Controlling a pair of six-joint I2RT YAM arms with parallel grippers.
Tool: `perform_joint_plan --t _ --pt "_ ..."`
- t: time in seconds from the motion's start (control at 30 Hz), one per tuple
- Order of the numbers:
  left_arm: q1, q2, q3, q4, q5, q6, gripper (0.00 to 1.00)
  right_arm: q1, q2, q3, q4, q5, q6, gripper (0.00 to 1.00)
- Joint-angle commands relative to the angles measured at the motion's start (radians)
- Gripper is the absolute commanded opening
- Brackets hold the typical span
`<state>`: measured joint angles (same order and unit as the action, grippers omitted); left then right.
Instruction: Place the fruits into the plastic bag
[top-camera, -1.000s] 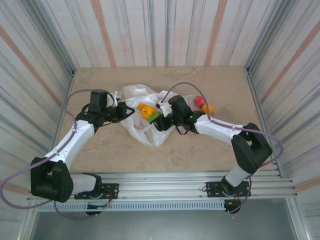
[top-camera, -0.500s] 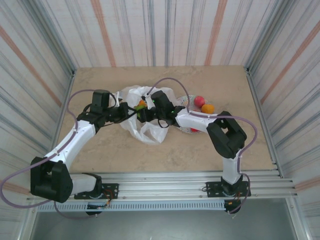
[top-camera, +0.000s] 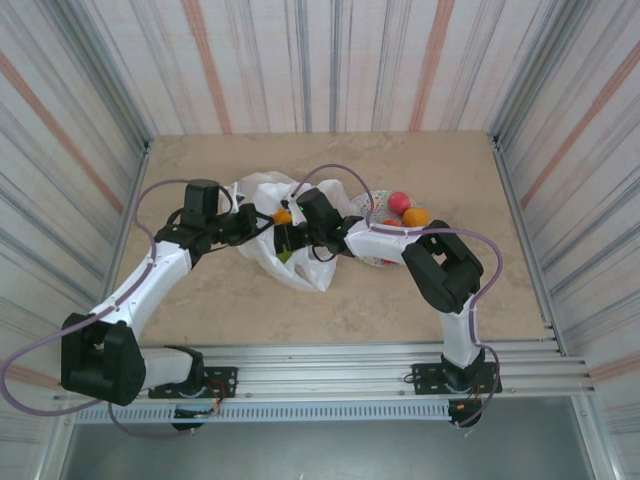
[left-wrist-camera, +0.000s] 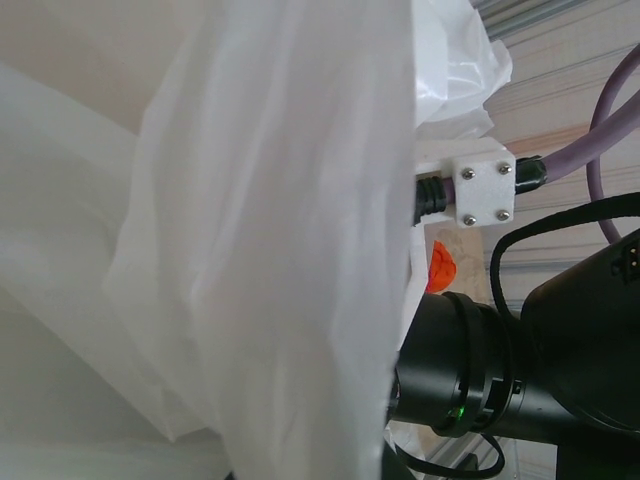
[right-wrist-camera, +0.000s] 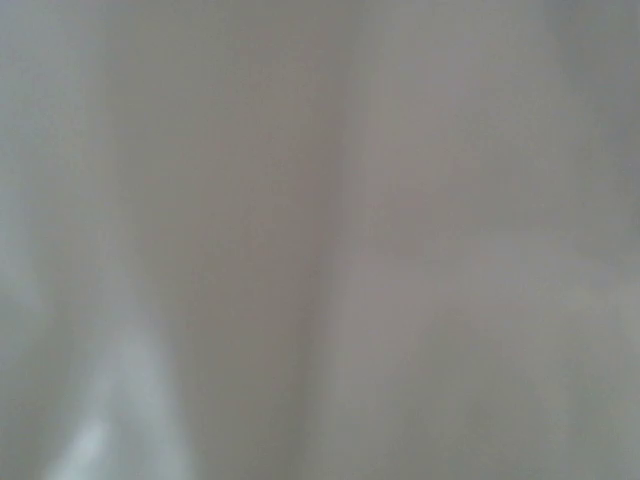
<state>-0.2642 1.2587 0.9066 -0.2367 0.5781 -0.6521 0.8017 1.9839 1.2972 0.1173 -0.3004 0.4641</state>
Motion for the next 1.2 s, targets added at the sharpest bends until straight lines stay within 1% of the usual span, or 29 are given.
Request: perform_joint_plan --t 0.0,0.2,0.43,0.6,0.77,0.87,0.93,1.0,1.07,1.17 --pt "-0.006 -0.001 -0.002 0.003 -0.001 0.004 0.0 -0.014 -0.072 -0.024 -0.03 -0.021 0.003 0.93" --pt "-0.004 0.002 -0.002 -0.001 -0.012 0.012 0.0 -0.042 -0.185 -0.091 -0.059 -0.022 -0.01 0.94" --pt "0.019 0.01 -0.005 -0.002 -0.01 0.016 0.0 -0.072 -0.368 -0.205 -0.132 0.037 -0.057 0.95" --pt "0.049 0.006 -0.009 -0.006 -0.001 0.018 0.0 -0.125 -0.522 -0.29 -0.155 0.055 -0.061 0.95" --pt "0.061 0.003 -0.01 -0.013 -0.004 0.024 0.0 -0.189 -0.668 -0.36 -0.174 0.044 -0.054 0.94" --pt "0.063 0.006 -0.011 -0.011 -0.001 0.023 0.0 -0.231 -0.747 -0.381 -0.22 0.068 -0.066 0.94" --pt "0.063 0.009 -0.009 -0.01 0.0 0.022 0.0 -0.262 -0.779 -0.377 -0.298 0.134 -0.086 0.95" --pt "0.063 0.01 -0.009 -0.01 0.002 0.022 0.0 -0.285 -0.785 -0.361 -0.404 0.253 -0.125 0.95" --pt "0.063 0.01 -0.008 -0.011 0.002 0.023 0.0 -0.304 -0.771 -0.341 -0.505 0.363 -0.181 0.95" --pt "0.063 0.01 -0.008 -0.014 -0.001 0.026 0.0 -0.306 -0.73 -0.324 -0.585 0.504 -0.267 0.96"
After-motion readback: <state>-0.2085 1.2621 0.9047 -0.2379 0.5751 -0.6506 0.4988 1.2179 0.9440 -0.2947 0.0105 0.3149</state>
